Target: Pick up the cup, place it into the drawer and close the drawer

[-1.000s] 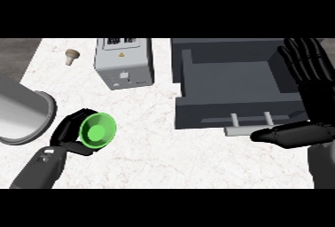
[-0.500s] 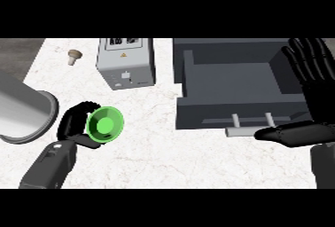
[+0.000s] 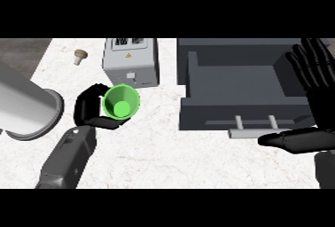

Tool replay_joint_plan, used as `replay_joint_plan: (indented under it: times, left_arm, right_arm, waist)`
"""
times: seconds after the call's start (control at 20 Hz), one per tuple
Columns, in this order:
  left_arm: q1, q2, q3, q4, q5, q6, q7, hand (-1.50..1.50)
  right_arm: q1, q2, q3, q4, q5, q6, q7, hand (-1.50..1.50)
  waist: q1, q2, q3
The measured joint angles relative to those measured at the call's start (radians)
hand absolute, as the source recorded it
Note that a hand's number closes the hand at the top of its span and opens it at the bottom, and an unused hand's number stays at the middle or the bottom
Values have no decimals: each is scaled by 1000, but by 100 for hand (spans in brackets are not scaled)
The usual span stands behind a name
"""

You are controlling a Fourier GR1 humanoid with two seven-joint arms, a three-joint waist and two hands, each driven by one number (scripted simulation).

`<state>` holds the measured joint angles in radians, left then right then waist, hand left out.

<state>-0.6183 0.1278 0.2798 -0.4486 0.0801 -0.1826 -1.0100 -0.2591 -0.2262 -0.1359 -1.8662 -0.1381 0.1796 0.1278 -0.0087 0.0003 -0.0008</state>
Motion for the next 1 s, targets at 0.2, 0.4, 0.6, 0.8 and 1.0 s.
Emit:
replay_joint_plan:
  times: [0.2,0.4,0.6,0.8,1.0]
  left_arm:
    - [-56,-47,-34,-113,-2,40,68,150]
    - [-112,-81,-80,-236,-1,64,202,150]
    - [-197,-106,-112,-326,0,120,349,150]
    - [-288,-119,-197,-376,31,229,480,150]
    - [-424,-125,-246,-349,49,334,594,150]
  right_arm:
    - [17,-1,-4,4,6,6,-13,-150]
    - [14,1,-8,2,15,-6,-8,-150]
    - [-9,-4,-20,30,14,-6,-10,-150]
    - [-11,6,-10,33,27,-14,-19,-150]
    - [-17,5,-6,34,34,-12,-22,-150]
  waist:
    - [9,-4,1]
    - [15,-7,2]
    - [13,-5,2]
    - [4,-4,1]
    - [-6,-1,1]
